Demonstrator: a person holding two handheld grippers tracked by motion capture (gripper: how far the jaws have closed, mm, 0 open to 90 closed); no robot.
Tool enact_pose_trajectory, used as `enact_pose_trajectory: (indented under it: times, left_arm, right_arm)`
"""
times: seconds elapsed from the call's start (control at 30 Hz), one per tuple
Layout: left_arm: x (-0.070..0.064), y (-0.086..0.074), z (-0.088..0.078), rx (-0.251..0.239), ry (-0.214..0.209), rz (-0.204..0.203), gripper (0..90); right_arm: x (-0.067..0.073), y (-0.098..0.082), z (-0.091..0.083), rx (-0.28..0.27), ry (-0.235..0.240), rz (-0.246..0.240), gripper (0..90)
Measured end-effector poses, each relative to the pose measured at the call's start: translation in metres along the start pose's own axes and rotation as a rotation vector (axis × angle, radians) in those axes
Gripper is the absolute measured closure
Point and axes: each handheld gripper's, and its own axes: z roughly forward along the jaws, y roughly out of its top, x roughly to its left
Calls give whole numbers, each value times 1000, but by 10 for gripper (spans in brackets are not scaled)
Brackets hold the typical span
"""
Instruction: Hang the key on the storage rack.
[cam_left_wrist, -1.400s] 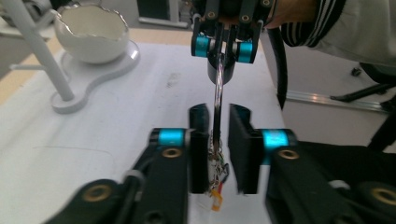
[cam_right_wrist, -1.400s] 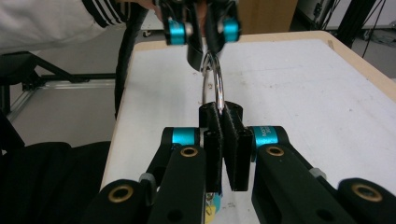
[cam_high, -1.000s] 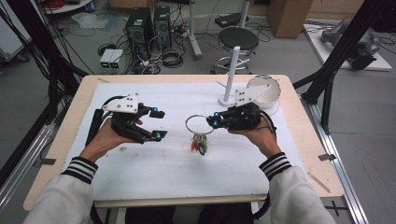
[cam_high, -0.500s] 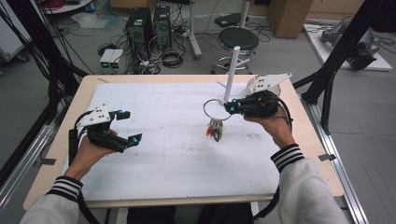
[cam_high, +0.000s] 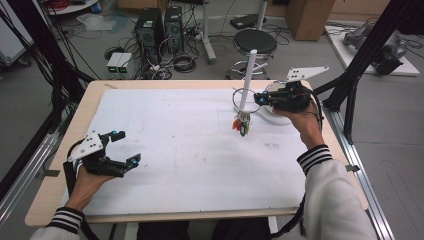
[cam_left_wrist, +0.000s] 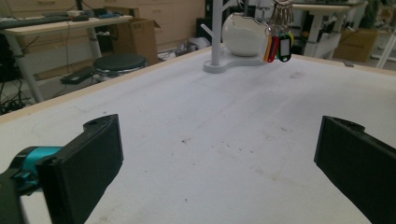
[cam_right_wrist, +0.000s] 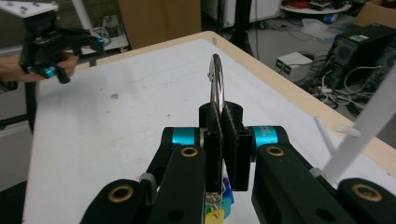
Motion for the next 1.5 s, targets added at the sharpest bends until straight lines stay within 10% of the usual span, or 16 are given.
enact_pose_trajectory:
  times: [0.57,1.5]
  left_arm:
    - [-8,-39,-15,-106,110,-52,17]
    - [-12,-48,-22,-154,150,-41,17]
  right_arm:
    - [-37,-9,11,2,-81,93,879]
    - [-75,-32,37,34,-154,229,879]
